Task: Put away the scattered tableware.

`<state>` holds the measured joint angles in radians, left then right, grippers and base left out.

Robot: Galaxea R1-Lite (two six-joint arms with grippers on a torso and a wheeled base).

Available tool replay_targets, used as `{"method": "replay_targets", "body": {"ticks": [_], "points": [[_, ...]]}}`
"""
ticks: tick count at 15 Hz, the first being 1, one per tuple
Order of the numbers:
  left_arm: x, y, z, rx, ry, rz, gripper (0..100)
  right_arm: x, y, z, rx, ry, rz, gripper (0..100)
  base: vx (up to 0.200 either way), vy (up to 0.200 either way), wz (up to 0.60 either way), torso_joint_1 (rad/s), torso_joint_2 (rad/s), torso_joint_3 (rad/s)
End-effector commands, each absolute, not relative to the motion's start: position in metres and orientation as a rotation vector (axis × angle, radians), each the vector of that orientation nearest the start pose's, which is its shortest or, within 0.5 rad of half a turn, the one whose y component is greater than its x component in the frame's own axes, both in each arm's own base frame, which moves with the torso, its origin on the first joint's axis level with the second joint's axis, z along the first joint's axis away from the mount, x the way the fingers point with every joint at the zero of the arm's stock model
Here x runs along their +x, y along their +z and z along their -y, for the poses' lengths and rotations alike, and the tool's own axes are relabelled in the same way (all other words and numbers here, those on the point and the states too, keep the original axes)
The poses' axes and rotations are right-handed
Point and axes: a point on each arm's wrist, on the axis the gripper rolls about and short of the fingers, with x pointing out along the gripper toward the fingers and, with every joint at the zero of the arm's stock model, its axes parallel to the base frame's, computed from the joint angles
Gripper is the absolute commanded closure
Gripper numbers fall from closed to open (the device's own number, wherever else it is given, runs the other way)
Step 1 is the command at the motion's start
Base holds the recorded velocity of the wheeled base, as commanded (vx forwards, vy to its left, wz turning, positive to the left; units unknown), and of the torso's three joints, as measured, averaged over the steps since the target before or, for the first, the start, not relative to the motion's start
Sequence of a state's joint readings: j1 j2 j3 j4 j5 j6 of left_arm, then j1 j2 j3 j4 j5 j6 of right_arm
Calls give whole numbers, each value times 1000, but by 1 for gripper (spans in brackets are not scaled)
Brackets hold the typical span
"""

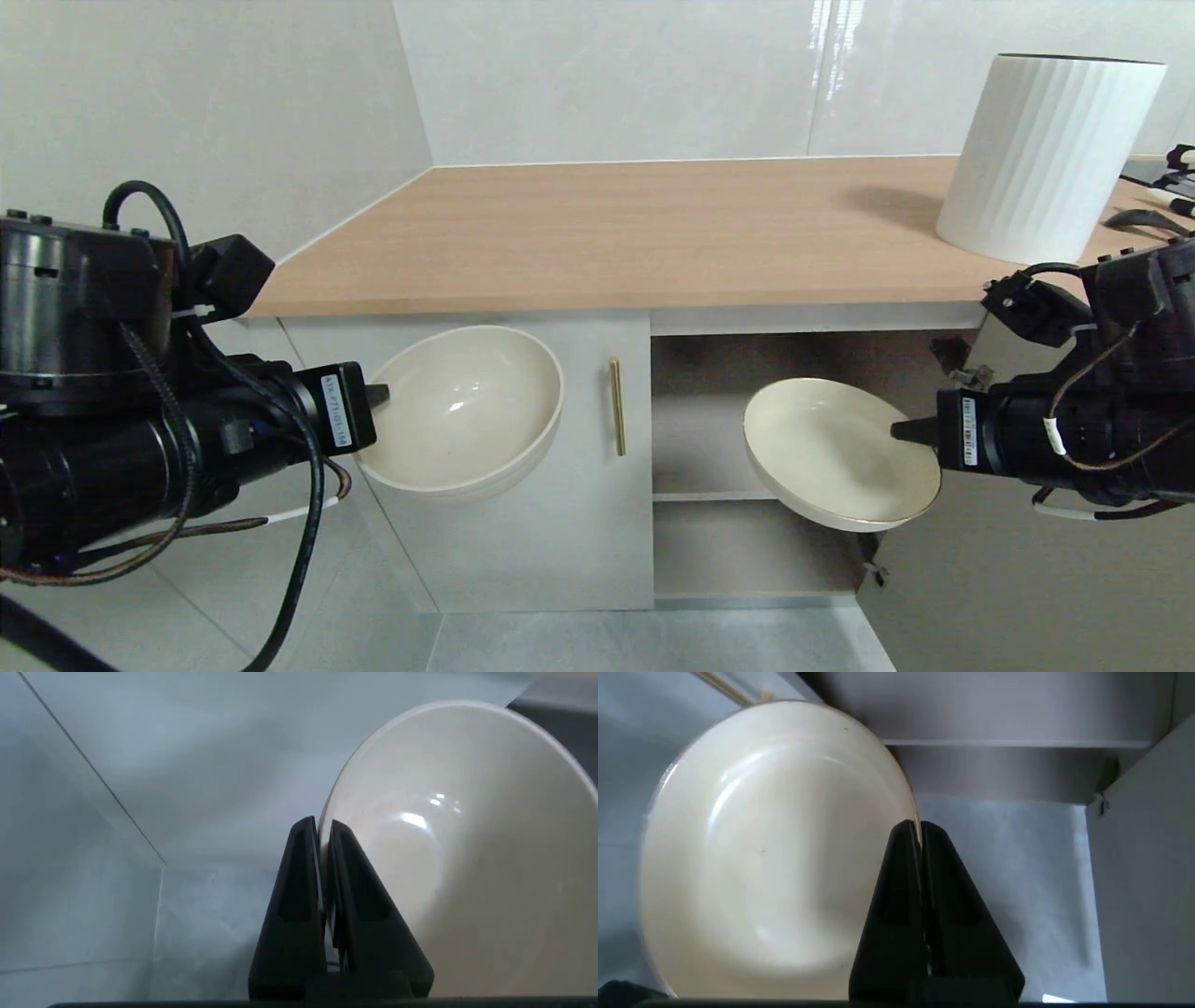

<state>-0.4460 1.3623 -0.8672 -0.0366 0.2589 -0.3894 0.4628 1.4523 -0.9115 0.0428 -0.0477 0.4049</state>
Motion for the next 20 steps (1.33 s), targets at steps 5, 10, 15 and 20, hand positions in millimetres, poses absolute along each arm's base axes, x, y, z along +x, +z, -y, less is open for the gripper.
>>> {"method": "replay_targets", "body": {"ticks": [5, 10, 15, 20], "points": [[200, 231, 90, -223, -96, -462, 100, 218, 211, -106, 238, 270, -653, 100, 0, 0, 0, -85, 393, 296], [200, 231, 90, -223, -96, -462, 100, 221, 209, -107, 235, 269, -664, 100, 0, 0, 0, -10, 42, 30], [203, 229, 91, -219, -94, -472, 100, 255, 158, -124, 121, 249, -835, 100, 0, 0, 0, 0, 0, 0], [202, 229, 90, -220, -95, -469, 100, 295, 97, -139, 116, 201, -901, 100, 0, 0, 0, 0, 0, 0]]}}
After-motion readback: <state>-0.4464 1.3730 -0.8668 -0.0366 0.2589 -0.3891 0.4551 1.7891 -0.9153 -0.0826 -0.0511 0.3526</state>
